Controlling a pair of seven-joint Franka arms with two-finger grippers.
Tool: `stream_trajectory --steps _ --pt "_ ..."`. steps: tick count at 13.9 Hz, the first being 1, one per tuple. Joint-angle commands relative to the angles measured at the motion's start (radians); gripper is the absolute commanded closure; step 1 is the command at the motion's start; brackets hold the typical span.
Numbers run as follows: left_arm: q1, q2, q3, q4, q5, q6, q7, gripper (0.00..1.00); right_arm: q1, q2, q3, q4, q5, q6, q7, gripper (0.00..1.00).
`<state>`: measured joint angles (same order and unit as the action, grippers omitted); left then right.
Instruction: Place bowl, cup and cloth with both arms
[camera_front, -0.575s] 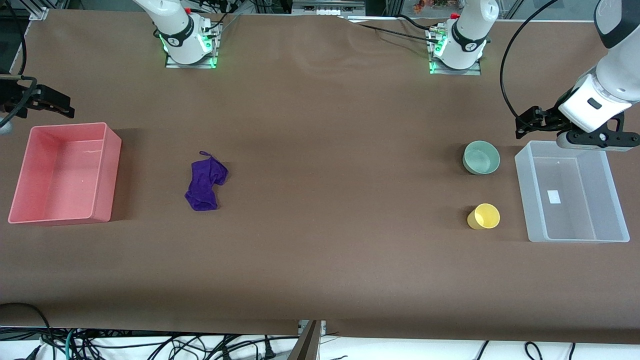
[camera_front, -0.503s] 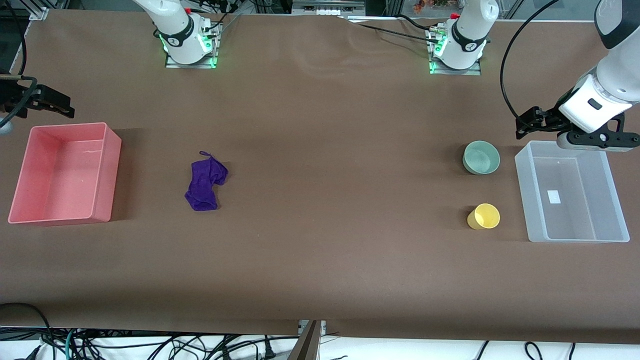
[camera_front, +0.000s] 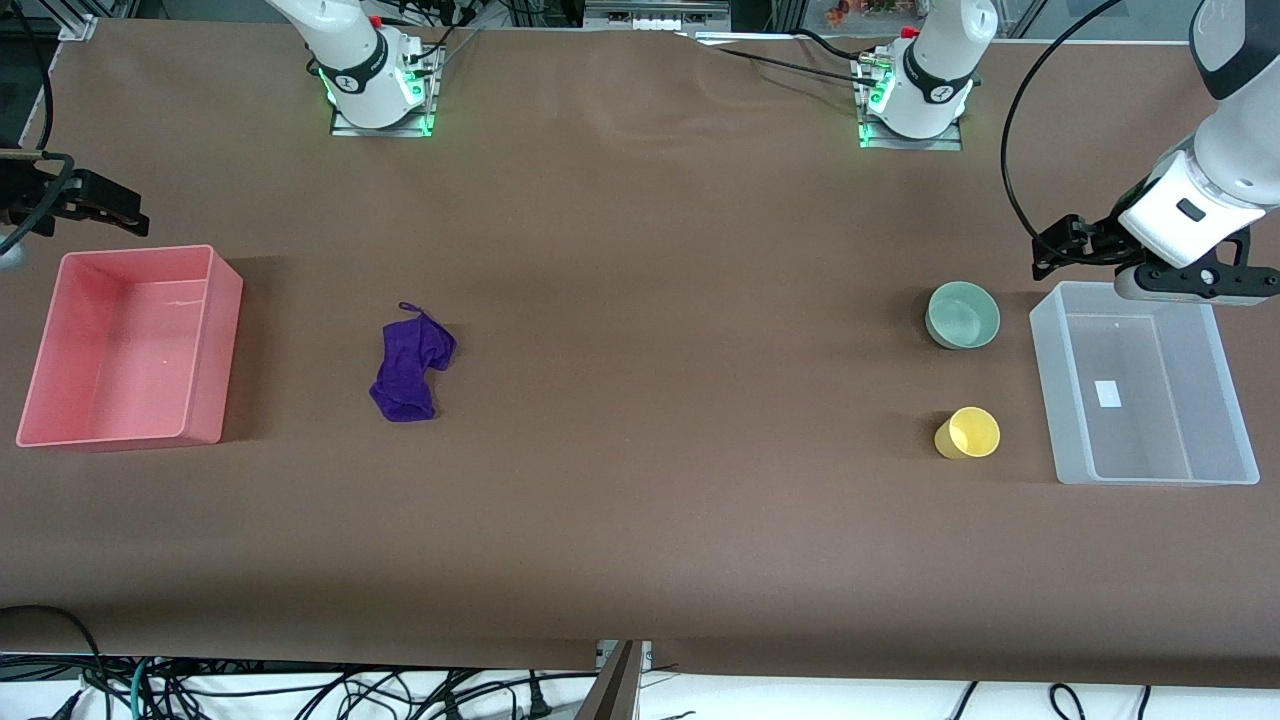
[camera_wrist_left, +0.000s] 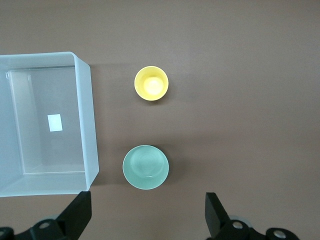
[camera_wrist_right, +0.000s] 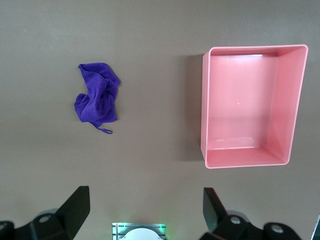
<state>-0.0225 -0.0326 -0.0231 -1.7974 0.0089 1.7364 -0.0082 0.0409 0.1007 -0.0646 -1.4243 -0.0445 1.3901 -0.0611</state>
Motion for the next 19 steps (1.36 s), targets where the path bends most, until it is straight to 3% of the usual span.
stream_trajectory --steps 1,15,17,19 --pt "0.001 0.013 0.0 0.029 0.013 -0.015 0.004 0.0 -0.003 0.005 0.003 0.015 -0.009 0.0 -0.017 0.0" --pt "0.001 0.014 0.0 0.027 0.013 -0.023 0.005 0.0 -0.006 0.005 0.011 0.015 -0.002 0.001 0.001 0.0" --pt "0.001 0.014 0.0 0.027 0.013 -0.023 0.005 0.0 -0.009 0.002 0.044 0.013 -0.003 0.006 0.02 0.0" --pt "0.003 0.014 0.0 0.027 0.013 -0.024 0.005 0.0 -0.018 0.005 0.092 0.011 0.002 0.021 0.16 0.0"
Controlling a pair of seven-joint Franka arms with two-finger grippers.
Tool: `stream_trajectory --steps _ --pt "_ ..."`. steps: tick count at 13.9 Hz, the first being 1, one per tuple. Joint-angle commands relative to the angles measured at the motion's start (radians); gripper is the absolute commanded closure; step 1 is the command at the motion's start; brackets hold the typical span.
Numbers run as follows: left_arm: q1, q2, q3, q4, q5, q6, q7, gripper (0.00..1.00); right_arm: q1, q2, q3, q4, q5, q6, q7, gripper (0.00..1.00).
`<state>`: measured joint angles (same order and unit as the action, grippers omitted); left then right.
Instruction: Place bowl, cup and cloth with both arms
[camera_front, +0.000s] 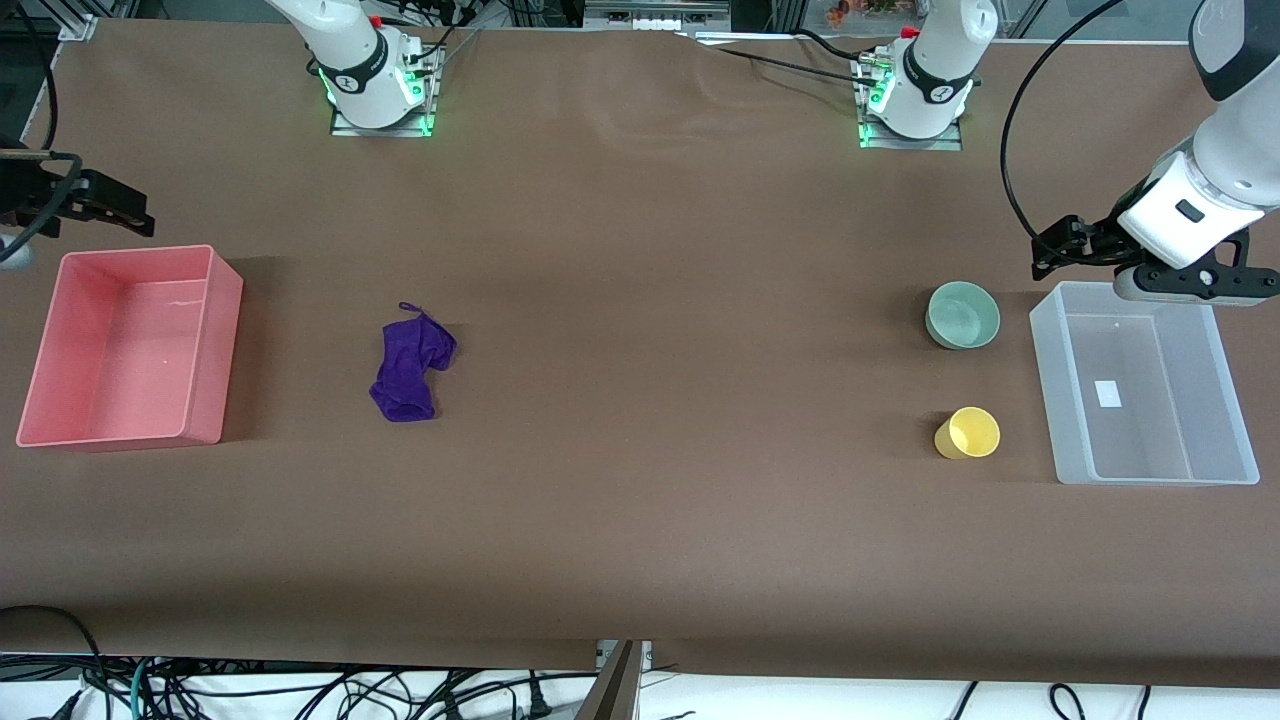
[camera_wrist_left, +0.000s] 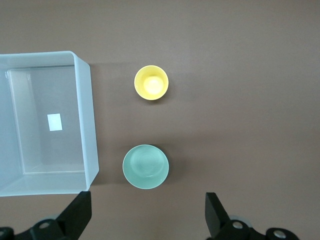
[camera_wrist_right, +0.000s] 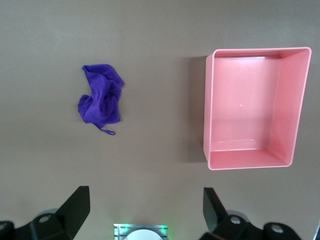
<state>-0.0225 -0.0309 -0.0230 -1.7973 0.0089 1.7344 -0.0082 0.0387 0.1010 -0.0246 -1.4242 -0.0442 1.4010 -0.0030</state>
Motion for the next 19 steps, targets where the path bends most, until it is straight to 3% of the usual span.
stream_trajectory --steps 1,7,14,16,19 --pt "0.003 0.014 0.0 0.027 0.013 -0.022 0.005 0.0 -0.017 0.005 0.084 0.005 0.003 0.021 0.154 0.0" --pt "0.007 0.048 0.003 0.019 0.014 -0.076 0.013 0.0 -0.019 0.043 0.248 -0.096 0.017 0.185 0.386 0.0" --pt "0.064 0.226 0.005 -0.007 0.014 -0.078 0.445 0.0 -0.017 0.143 0.287 -0.356 0.02 0.487 0.362 0.0" --pt "0.064 0.255 0.005 -0.039 0.016 -0.015 0.56 0.0 -0.02 0.146 0.287 -0.431 0.02 0.571 0.36 0.0" --pt "0.09 0.276 0.005 -0.199 0.016 0.231 0.729 0.0 -0.023 0.195 0.287 -0.486 0.02 0.645 0.36 0.0"
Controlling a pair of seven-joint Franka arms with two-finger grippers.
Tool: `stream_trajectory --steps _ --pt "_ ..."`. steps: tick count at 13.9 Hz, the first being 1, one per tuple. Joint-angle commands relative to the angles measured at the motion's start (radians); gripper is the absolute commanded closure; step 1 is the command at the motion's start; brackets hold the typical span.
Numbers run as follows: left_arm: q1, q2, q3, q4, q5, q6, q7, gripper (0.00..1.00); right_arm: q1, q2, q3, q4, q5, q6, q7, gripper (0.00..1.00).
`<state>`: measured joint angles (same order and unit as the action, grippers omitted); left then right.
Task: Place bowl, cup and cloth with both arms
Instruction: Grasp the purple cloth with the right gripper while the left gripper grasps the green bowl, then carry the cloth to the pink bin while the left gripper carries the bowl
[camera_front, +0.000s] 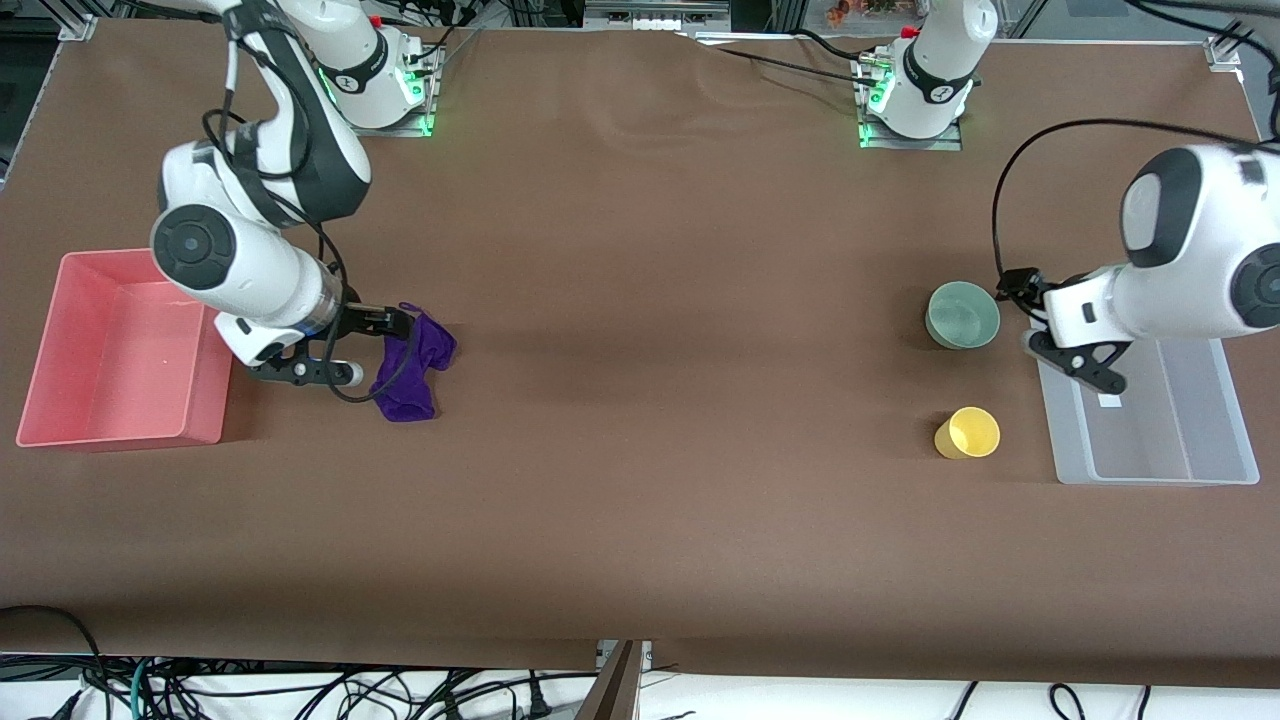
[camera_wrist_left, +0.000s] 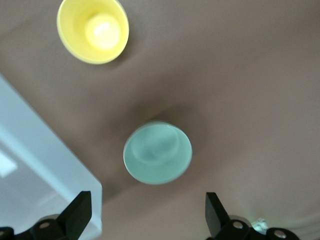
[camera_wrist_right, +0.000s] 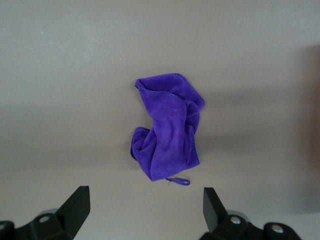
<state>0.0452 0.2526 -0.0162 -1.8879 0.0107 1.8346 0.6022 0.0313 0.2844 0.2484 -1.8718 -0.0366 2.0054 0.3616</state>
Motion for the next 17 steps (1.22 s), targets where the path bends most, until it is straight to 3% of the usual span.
stream_trajectory --steps 1,4,8,13,16,17 --pt "0.027 -0.007 -0.002 -0.167 0.014 0.208 0.166 0.0 -0.016 0.033 0.014 -0.04 0.012 0.049 -0.004 0.0" --pt "0.035 0.025 -0.002 -0.234 0.069 0.354 0.252 0.0 -0.014 0.088 0.014 -0.047 0.011 0.055 -0.004 0.0" --pt "0.035 0.074 -0.005 -0.235 0.141 0.399 0.3 0.0 -0.014 0.142 0.012 -0.06 0.006 0.062 -0.006 0.0" --pt "0.048 0.103 -0.005 -0.293 0.141 0.512 0.37 0.06 -0.014 0.182 0.006 -0.119 -0.005 0.203 -0.064 0.0" --pt "0.05 0.108 -0.007 -0.346 0.143 0.595 0.372 0.16 -0.014 0.194 -0.011 -0.165 -0.005 0.277 -0.112 0.0" --pt "0.05 0.114 -0.007 -0.344 0.143 0.598 0.398 0.29 -0.014 0.2 -0.011 -0.165 -0.005 0.279 -0.115 0.08"
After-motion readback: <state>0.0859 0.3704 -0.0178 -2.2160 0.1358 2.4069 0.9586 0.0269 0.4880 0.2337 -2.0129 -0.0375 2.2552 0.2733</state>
